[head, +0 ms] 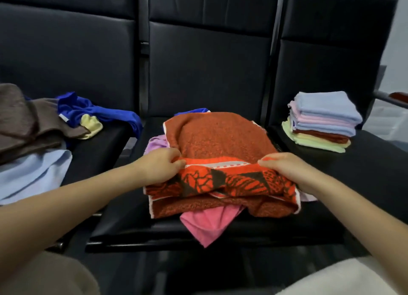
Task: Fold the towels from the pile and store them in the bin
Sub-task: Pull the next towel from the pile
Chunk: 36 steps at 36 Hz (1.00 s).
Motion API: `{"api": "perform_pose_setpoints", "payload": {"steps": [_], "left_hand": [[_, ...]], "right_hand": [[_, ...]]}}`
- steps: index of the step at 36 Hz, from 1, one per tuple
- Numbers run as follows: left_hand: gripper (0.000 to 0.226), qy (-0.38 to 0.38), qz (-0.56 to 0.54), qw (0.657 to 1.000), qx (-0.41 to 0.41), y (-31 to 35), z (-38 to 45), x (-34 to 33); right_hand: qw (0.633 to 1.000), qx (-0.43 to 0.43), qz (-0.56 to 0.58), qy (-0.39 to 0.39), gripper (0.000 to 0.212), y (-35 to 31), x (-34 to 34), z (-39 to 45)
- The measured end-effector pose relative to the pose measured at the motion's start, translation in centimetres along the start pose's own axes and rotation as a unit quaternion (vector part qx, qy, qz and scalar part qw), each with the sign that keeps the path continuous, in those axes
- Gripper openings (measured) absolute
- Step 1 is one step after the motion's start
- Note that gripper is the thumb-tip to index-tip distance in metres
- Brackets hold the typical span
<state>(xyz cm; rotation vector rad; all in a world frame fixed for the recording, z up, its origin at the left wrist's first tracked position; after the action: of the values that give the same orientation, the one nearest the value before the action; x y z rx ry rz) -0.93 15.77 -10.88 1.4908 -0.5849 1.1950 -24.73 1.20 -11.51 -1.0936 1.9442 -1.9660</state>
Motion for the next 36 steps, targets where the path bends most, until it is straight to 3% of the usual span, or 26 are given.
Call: {"api": "perform_pose_setpoints", "payload": {"steps": [4,7,10,12,14,17,24,27,33,36], "left_hand": [[0.025,-0.136,-0.052,0.988,-0.041,0.9,-2.3,-1.8],[0.025,-0.168,-0.061,0.982,-0.056,0.9,-3.6,-2.2],[0.024,-0.08,-0.05,0.993,-0.069,1.1,-3.4,-0.5],[0.017,0.043,-0.064,0.994,-0.076,1.4,-3.4,1.7],[0.025,0.132,-0.065,0.984,-0.097,2.0,-3.3,3.5],[0.036,0.189,-0.035,0.975,-0.114,2.6,-2.7,5.1],[0.025,0.257,0.134,0.954,-0.082,1.1,1.5,6.1],[0.022,0.271,0.126,0.952,-0.058,-0.7,3.3,6.1],[0.018,0.283,-0.003,0.959,-0.001,-1.8,8.0,7.1],[0.018,0.249,-0.076,0.964,0.045,-2.5,9.8,6.1]], "right_hand": [[0.99,-0.063,-0.087,-0.087,0.016,1.6,-0.1,-1.8],[0.981,-0.079,-0.132,-0.115,0.017,2.4,0.0,-2.9],[0.988,-0.021,-0.144,-0.044,0.026,1.4,1.0,-2.8],[0.978,0.096,-0.183,0.035,0.037,-0.8,2.4,-2.6],[0.961,0.181,-0.183,0.103,0.033,-3.0,3.7,-2.9],[0.967,0.189,-0.089,0.143,0.025,-4.2,4.6,-2.9],[0.991,0.112,-0.011,0.068,0.015,-2.7,3.0,0.3],[0.993,0.094,-0.015,0.065,0.007,-1.2,2.7,2.0],[0.953,0.17,0.013,0.25,0.004,-3.3,5.0,4.6],[0.941,0.156,0.058,0.294,0.005,-3.6,5.8,6.8]]}}
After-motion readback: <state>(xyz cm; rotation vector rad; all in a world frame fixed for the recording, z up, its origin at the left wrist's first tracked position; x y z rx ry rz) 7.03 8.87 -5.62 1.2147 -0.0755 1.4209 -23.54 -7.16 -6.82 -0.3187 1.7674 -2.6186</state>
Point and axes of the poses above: each hand's wrist, its own z-axis towards the middle knuckle, its own x-axis out of the back of the hand, y = z × x, the point moved 7 cm from there along z, towards the middle knuckle, and after that the axes turned 2 degrees about y, right-handed, at the moved point
